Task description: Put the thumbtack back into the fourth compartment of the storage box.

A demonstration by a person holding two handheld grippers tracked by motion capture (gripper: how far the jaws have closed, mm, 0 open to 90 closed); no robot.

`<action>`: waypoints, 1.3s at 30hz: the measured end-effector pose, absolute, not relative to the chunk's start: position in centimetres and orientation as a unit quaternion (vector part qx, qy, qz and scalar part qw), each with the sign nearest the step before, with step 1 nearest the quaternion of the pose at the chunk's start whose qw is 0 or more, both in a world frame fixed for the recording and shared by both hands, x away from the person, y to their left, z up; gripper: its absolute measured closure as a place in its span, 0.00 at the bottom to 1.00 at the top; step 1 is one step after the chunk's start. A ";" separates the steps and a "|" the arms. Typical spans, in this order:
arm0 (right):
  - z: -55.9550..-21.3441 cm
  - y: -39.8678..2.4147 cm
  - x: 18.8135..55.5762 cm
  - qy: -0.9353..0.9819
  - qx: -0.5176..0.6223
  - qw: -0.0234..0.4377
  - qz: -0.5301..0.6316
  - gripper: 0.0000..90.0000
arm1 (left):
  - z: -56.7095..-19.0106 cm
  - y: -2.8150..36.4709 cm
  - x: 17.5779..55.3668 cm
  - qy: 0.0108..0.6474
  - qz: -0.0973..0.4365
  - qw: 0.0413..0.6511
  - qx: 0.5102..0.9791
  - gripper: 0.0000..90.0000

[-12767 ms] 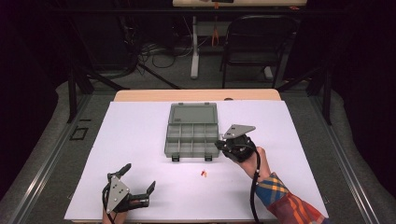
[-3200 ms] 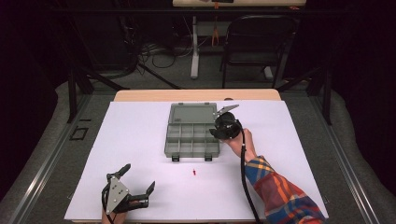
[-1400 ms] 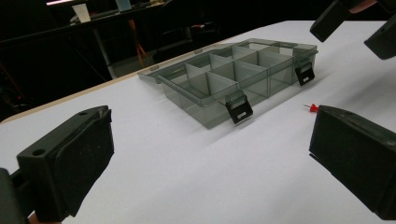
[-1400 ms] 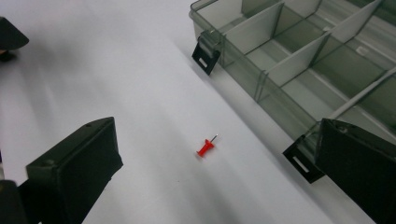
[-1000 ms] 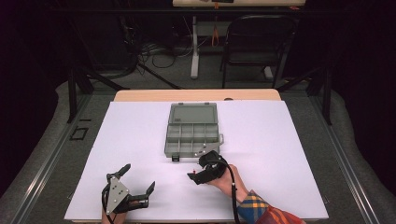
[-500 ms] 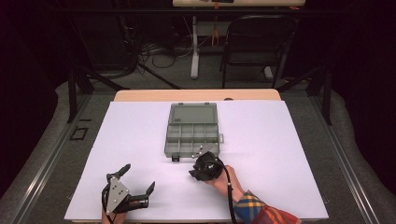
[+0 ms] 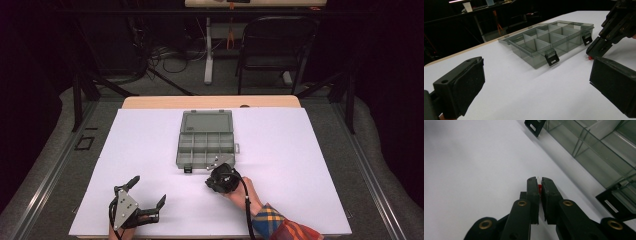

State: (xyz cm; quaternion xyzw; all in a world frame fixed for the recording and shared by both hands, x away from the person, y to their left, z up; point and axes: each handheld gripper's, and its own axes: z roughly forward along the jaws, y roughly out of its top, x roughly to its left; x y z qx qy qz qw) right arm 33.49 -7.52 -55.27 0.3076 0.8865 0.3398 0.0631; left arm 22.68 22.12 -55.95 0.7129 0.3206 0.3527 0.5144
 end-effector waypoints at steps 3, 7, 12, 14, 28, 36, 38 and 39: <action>-55.3 -7.6 33.5 0.885 0.310 0.061 0.342 0.95 | -55.9 22.1 22.7 0.320 0.353 0.515 0.713 0.00; -55.2 -7.7 33.5 0.886 0.306 0.064 0.344 0.95 | -55.9 22.1 22.7 0.320 0.353 0.514 0.713 0.00; -54.7 -7.8 33.3 0.884 0.303 0.068 0.350 0.95 | -55.9 22.1 22.7 0.320 0.353 0.515 0.713 0.00; -54.4 -7.9 33.2 0.884 0.299 0.074 0.352 0.95 | -56.0 22.1 22.7 0.320 0.354 0.515 0.712 0.00; -52.9 -8.5 32.7 0.880 0.292 0.085 0.364 0.95 | -56.0 22.1 22.7 0.321 0.354 0.514 0.712 0.00; -52.1 -8.9 32.7 0.878 0.291 0.094 0.368 0.95 | -56.0 22.1 22.7 0.321 0.354 0.514 0.712 0.00; -51.9 -9.0 32.6 0.878 0.290 0.096 0.368 0.95 | -56.0 22.1 22.7 0.321 0.354 0.515 0.712 0.00; -51.8 -9.0 32.6 0.878 0.289 0.097 0.368 0.95 | -56.0 22.1 22.7 0.321 0.354 0.514 0.712 0.00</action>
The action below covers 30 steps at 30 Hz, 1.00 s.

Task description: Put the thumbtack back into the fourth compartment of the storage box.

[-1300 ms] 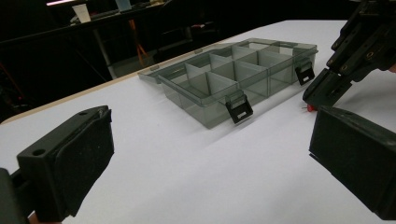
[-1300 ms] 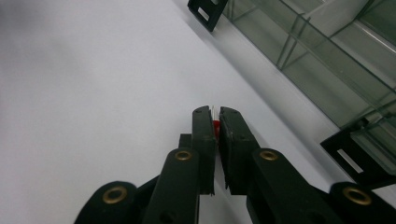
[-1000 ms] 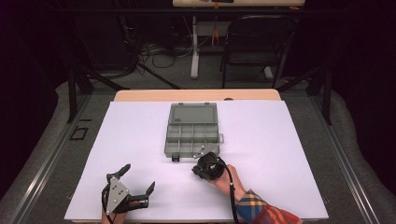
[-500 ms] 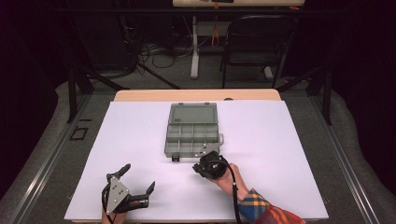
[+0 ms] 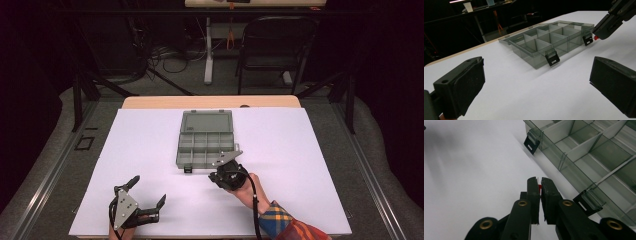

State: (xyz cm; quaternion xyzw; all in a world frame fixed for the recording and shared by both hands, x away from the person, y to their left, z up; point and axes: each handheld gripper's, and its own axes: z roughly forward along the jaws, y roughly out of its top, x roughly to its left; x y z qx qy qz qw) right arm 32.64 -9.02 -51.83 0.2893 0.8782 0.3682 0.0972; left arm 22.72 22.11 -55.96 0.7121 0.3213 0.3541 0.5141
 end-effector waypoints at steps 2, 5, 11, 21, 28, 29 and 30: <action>-51.7 -9.1 32.6 0.877 0.289 0.099 0.371 0.95 | -56.0 22.1 22.7 0.321 0.354 0.514 0.712 0.00; -51.4 -9.2 32.6 0.876 0.289 0.104 0.373 0.95 | -55.9 22.1 22.7 0.321 0.355 0.514 0.712 0.00; -50.4 -9.6 32.7 0.872 0.287 0.114 0.380 0.95 | -56.0 22.1 22.7 0.321 0.354 0.514 0.712 0.00; -48.8 -10.5 32.9 0.864 0.291 0.131 0.389 0.95 | -56.0 22.1 22.7 0.320 0.354 0.512 0.714 0.00; -48.2 -10.9 33.3 0.860 0.291 0.139 0.394 0.95 | -56.0 22.1 22.7 0.321 0.354 0.513 0.713 0.00; -48.1 -11.0 33.3 0.860 0.293 0.139 0.395 0.95 | -56.0 22.1 22.7 0.321 0.354 0.513 0.713 0.00; -48.0 -11.0 33.4 0.859 0.293 0.140 0.396 0.95 | -56.0 22.1 22.7 0.321 0.354 0.513 0.713 0.00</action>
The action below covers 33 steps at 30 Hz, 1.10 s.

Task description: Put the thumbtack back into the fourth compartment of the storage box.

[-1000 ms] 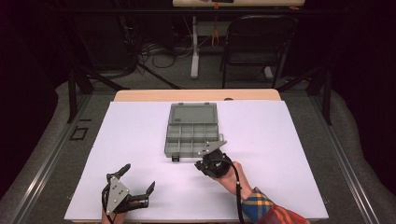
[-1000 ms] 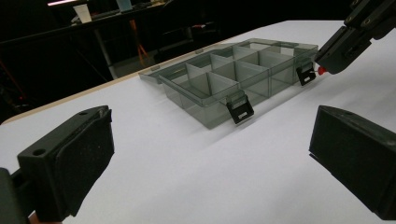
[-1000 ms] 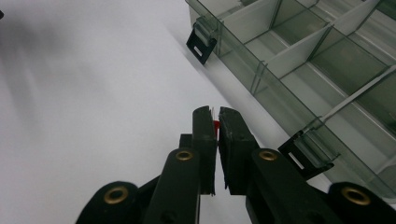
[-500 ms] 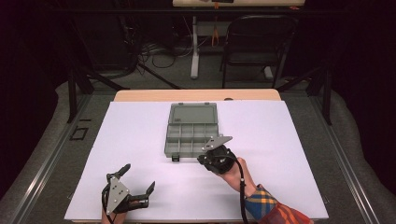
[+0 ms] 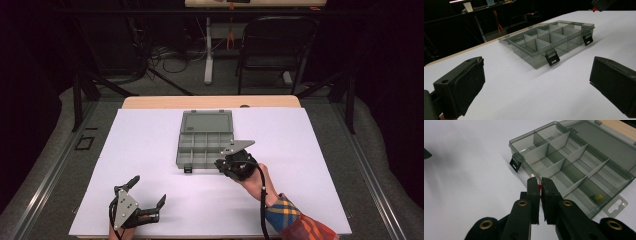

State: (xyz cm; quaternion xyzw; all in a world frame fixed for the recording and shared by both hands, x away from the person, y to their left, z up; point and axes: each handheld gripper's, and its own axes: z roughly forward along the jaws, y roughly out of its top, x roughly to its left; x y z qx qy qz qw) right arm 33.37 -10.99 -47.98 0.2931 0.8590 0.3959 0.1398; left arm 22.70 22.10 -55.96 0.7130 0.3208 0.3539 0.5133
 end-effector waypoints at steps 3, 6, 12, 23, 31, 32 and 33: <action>-47.5 -11.1 33.7 0.857 0.295 0.145 0.398 0.95 | -56.0 22.1 22.7 0.321 0.354 0.513 0.713 0.00; -47.2 -11.3 34.0 0.854 0.297 0.149 0.400 0.95 | -56.0 22.1 22.7 0.321 0.354 0.512 0.714 0.00; -46.7 -11.8 34.9 0.851 0.304 0.156 0.399 0.95 | -56.0 22.0 22.8 0.321 0.354 0.514 0.713 0.00; -46.3 -12.3 36.5 0.844 0.318 0.168 0.397 0.95 | -56.0 22.0 22.8 0.321 0.354 0.514 0.713 0.00; -46.3 -12.7 37.8 0.842 0.329 0.176 0.391 0.95 | -56.0 22.0 22.8 0.320 0.354 0.513 0.713 0.00; -46.4 -12.7 38.1 0.841 0.331 0.176 0.389 0.95 | -56.0 22.0 22.8 0.320 0.354 0.513 0.713 0.00; -46.4 -12.8 38.2 0.841 0.332 0.177 0.388 0.95 | -56.0 22.0 22.7 0.320 0.354 0.513 0.713 0.00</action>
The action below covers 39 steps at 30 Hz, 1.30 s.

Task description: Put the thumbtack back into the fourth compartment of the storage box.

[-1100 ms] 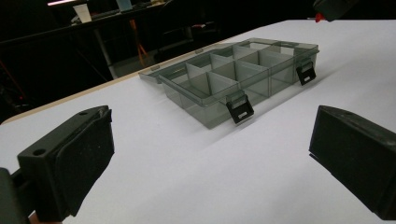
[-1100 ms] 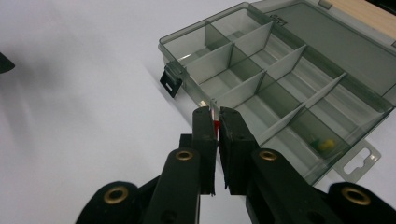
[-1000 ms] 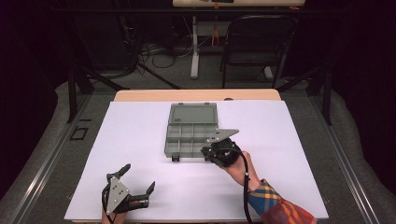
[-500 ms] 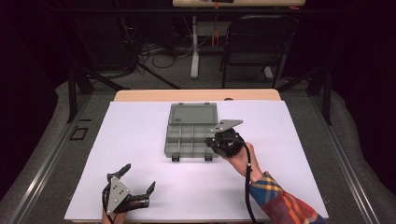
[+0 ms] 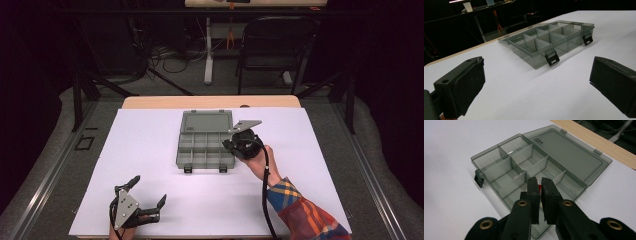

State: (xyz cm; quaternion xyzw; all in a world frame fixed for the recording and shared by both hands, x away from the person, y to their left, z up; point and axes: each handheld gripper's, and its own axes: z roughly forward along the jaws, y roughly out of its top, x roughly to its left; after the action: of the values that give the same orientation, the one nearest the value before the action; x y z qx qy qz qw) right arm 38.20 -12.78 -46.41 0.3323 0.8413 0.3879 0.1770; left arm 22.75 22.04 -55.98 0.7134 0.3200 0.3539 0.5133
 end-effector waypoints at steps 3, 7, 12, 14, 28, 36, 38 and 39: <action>-46.6 -12.8 38.7 0.840 0.338 0.178 0.385 0.95 | -55.9 22.1 22.7 0.320 0.353 0.513 0.714 0.00; -46.7 -12.9 39.4 0.840 0.344 0.178 0.379 0.95 | -56.0 22.0 22.7 0.320 0.354 0.513 0.713 0.00; -46.7 -12.9 40.1 0.841 0.349 0.180 0.373 0.95 | -56.0 22.0 22.7 0.320 0.354 0.513 0.714 0.00; -46.7 -12.9 40.5 0.841 0.350 0.180 0.370 0.95 | -56.0 22.0 22.7 0.320 0.354 0.513 0.713 0.00; -47.9 -12.7 42.4 0.850 0.359 0.173 0.344 0.95 | -56.0 22.0 22.7 0.319 0.352 0.513 0.715 0.00; -48.8 -12.7 43.2 0.855 0.367 0.165 0.327 0.95 | -56.0 22.0 22.7 0.319 0.352 0.513 0.715 0.00; -49.1 -12.6 43.4 0.855 0.369 0.163 0.326 0.95 | -56.0 22.0 22.7 0.319 0.352 0.513 0.715 0.00; -49.1 -12.6 43.5 0.857 0.369 0.161 0.322 0.95 | -56.0 22.0 22.7 0.318 0.352 0.512 0.716 0.00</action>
State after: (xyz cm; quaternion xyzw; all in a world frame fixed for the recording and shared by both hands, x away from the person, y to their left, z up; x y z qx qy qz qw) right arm 43.52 -12.55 -49.15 0.3687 0.8570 0.3220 0.1609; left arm 22.74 22.00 -55.96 0.7159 0.3185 0.3521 0.5119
